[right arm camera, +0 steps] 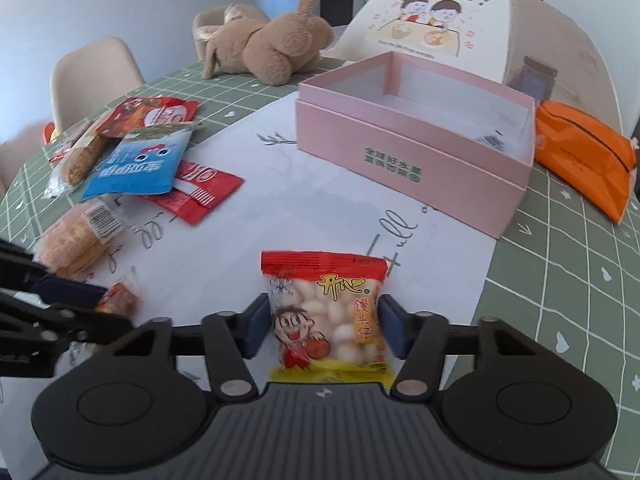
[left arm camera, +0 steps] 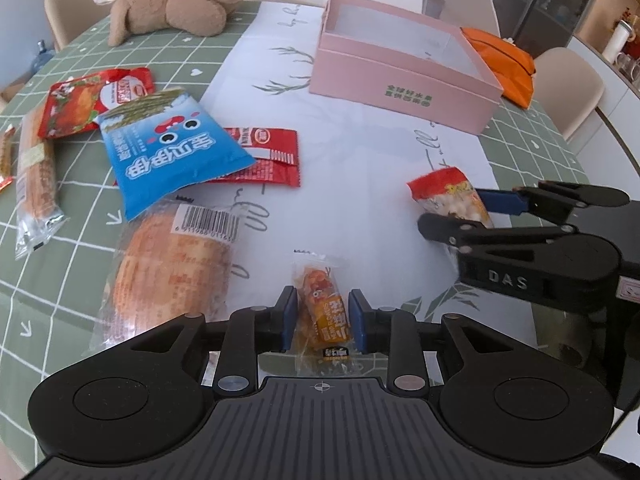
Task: Organize snacks
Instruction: 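Carry the orange sausage packet into the pink box and open the left tool, then lower the yellow bag into the pink box and open the right tool, then reach the left tool to the red-topped brown bread packet and grasp it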
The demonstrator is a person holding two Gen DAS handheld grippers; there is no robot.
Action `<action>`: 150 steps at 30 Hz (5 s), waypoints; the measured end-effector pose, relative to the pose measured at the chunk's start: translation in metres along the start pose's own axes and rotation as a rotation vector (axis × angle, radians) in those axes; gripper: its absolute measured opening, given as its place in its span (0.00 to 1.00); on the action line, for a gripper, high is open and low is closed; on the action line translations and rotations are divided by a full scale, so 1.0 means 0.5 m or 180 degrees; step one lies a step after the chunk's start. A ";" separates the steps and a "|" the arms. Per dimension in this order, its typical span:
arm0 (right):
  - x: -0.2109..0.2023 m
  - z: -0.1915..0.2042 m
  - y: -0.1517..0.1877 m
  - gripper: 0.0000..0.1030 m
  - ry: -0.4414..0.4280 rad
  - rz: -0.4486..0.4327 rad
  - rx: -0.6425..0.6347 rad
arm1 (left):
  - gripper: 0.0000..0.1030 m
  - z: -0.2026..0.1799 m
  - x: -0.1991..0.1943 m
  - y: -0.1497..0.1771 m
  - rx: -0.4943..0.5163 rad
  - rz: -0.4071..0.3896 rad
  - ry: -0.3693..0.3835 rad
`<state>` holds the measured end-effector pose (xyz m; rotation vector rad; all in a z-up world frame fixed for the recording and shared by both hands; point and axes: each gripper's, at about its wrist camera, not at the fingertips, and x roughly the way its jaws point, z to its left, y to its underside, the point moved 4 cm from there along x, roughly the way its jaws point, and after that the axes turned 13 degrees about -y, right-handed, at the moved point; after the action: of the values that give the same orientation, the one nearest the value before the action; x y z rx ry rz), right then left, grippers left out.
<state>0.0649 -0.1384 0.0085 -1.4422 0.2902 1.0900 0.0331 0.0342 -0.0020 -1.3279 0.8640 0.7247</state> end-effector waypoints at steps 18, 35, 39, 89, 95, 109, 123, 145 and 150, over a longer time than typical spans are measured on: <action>-0.080 -0.082 0.061 0.50 0.0304 -0.0002 0.0347 | 0.34 -0.026 0.001 0.000 0.0236 -0.0047 0.0142; -0.130 -0.079 0.049 0.51 0.0460 -0.0181 0.0381 | 0.23 -0.073 -0.102 -0.179 -0.0064 -0.0831 0.0534; -0.132 -0.076 0.021 0.50 0.0459 -0.0241 0.0360 | 0.31 -0.104 -0.100 -0.362 -0.0340 -0.1278 0.0848; 0.079 0.138 -0.096 0.75 -0.0714 0.0204 0.0057 | 0.22 0.279 -0.082 -0.015 -0.1409 -0.0542 -0.0535; 0.041 0.069 -0.048 0.75 -0.0364 0.0212 0.0180 | 0.22 0.364 -0.077 -0.097 -0.1700 -0.0720 -0.0849; -0.014 0.017 0.036 0.80 0.0211 0.0020 0.0176 | 0.24 0.153 0.061 -0.179 -0.0654 -0.0198 -0.0411; 0.054 0.114 -0.131 0.82 -0.0551 -0.0040 -0.0074 | 0.27 0.275 -0.042 -0.075 -0.1067 -0.0232 -0.0633; 0.123 0.112 -0.180 0.27 -0.0297 0.0373 -0.0456 | 0.27 0.405 -0.080 -0.004 -0.1543 -0.0378 -0.0944; 0.070 0.046 -0.101 0.59 -0.0176 0.0377 -0.0120 | 0.27 0.516 -0.021 -0.127 -0.1651 -0.0484 -0.1202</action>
<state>0.1103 -0.0918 0.0194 -1.4401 0.3204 1.2353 0.1124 0.2833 0.0478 -1.6182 0.2716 1.0814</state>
